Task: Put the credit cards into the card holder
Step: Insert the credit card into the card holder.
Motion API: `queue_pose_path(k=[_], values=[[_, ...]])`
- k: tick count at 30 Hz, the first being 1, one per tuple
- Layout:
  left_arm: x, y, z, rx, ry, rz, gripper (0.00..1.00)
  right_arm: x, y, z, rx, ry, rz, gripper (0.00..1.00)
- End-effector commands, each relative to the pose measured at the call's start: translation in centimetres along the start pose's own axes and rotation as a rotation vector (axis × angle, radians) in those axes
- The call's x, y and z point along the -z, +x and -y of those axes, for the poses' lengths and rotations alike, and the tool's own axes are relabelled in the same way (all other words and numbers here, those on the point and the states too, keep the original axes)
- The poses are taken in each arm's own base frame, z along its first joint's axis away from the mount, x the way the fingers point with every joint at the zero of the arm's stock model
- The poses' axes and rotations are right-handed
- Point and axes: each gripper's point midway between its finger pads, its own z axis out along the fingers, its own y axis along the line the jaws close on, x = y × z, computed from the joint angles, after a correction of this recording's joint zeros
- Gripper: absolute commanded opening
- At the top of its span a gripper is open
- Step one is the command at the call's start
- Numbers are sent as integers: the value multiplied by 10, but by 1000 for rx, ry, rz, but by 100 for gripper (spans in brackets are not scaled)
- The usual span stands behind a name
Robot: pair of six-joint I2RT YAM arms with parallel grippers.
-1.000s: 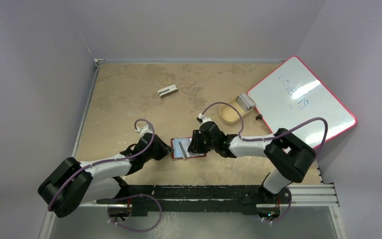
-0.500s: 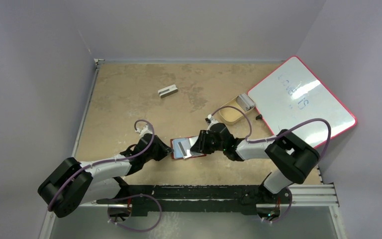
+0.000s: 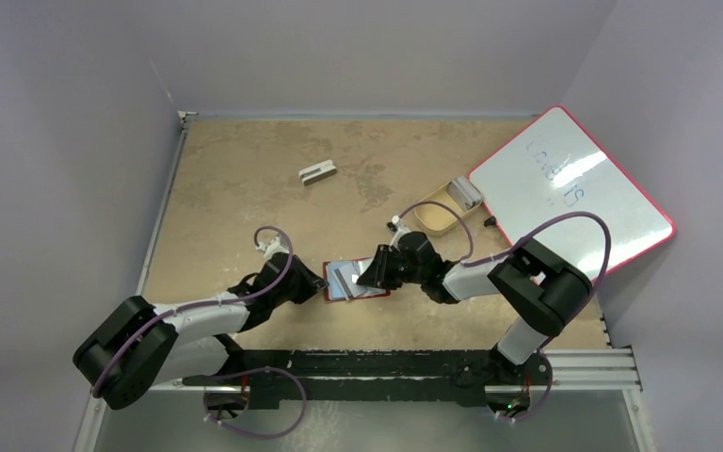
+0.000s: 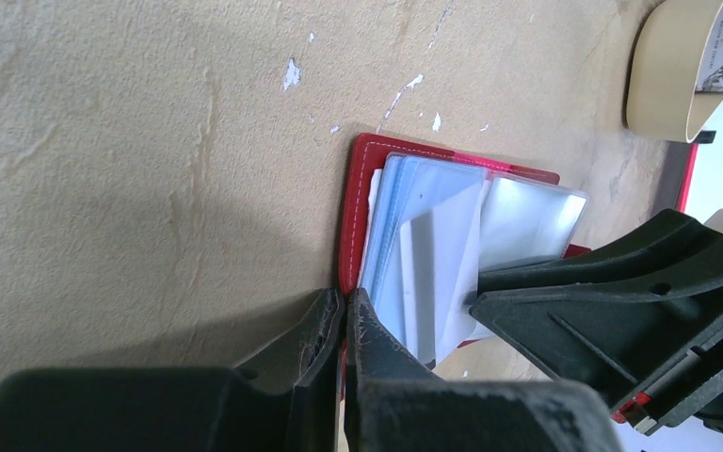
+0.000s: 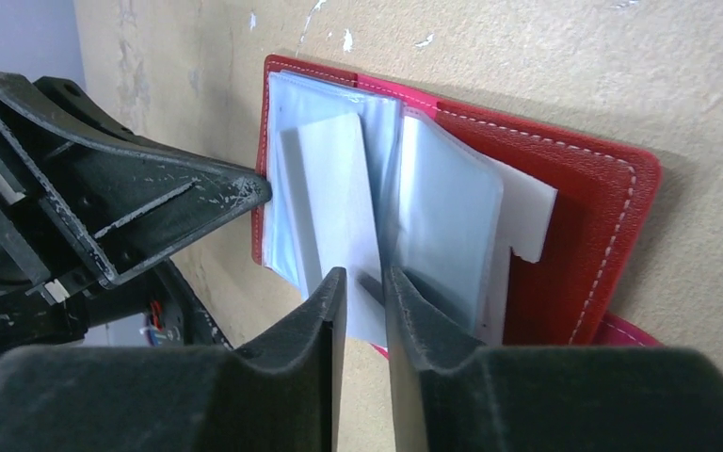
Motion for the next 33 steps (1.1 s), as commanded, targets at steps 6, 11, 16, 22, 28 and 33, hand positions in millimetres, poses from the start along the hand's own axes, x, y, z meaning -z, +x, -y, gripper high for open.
queue_pose_path(k=[6, 11, 16, 22, 28, 33], values=[[-1, -3, -2, 5, -3, 26, 0, 2, -3, -1, -44, -46, 41, 0], [0, -3, -3, 16, -6, 29, 0, 5, -3, 1, -62, -64, 63, 0], [2, -3, -1, 57, 11, 31, 0, 13, -13, 4, -87, -58, 135, 0], [1, -1, 2, 102, 42, 27, 0, 16, -17, 5, -103, -54, 170, 0], [-1, 2, 2, 122, 54, 18, 0, 12, -26, 3, -109, -65, 210, 0], [-4, 6, 2, 124, 58, 4, 0, 10, -34, -2, -112, -79, 233, 0]])
